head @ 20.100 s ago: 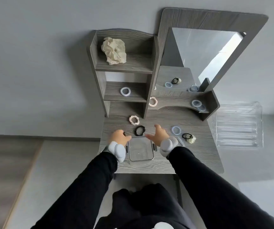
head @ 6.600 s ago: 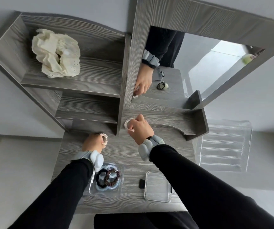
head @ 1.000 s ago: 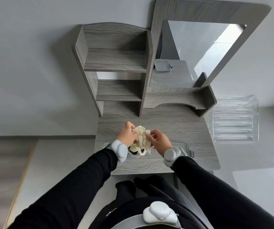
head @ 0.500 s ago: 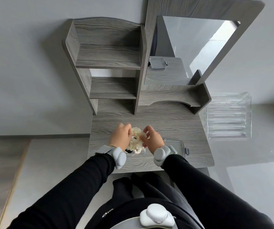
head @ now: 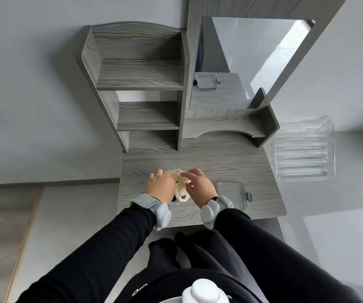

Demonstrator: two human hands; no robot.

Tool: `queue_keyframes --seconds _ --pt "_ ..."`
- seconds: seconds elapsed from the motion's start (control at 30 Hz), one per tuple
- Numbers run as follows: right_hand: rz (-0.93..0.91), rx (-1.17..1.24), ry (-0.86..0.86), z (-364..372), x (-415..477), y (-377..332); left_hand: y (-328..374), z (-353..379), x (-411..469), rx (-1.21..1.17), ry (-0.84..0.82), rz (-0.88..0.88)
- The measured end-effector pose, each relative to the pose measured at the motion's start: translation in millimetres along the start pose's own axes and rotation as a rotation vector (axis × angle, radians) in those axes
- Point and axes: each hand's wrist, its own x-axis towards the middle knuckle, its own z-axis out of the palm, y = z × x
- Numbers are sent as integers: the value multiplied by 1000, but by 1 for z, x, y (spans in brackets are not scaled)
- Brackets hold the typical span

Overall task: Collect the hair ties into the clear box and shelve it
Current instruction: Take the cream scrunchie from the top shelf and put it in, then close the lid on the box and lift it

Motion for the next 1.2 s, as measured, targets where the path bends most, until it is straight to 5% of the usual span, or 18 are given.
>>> queue_keyframes --seconds 0.23,0.4,0.57,0.97,1.2 --pt "-47 -82 -83 -1 3 -1 5 -1 2 16 -29 -60" --pt "11 104 156 -30 8 11 13 -18 11 -119 186 -63" --pt "153 144 187 -64 10 46 47 -32 25 -293 186 -2" --pt "637 95 -21 -90 -3 151 134 14 68 -510 -344 -56" --pt "719 111 -119 -87 -14 189 150 45 76 -475 -267 -148"
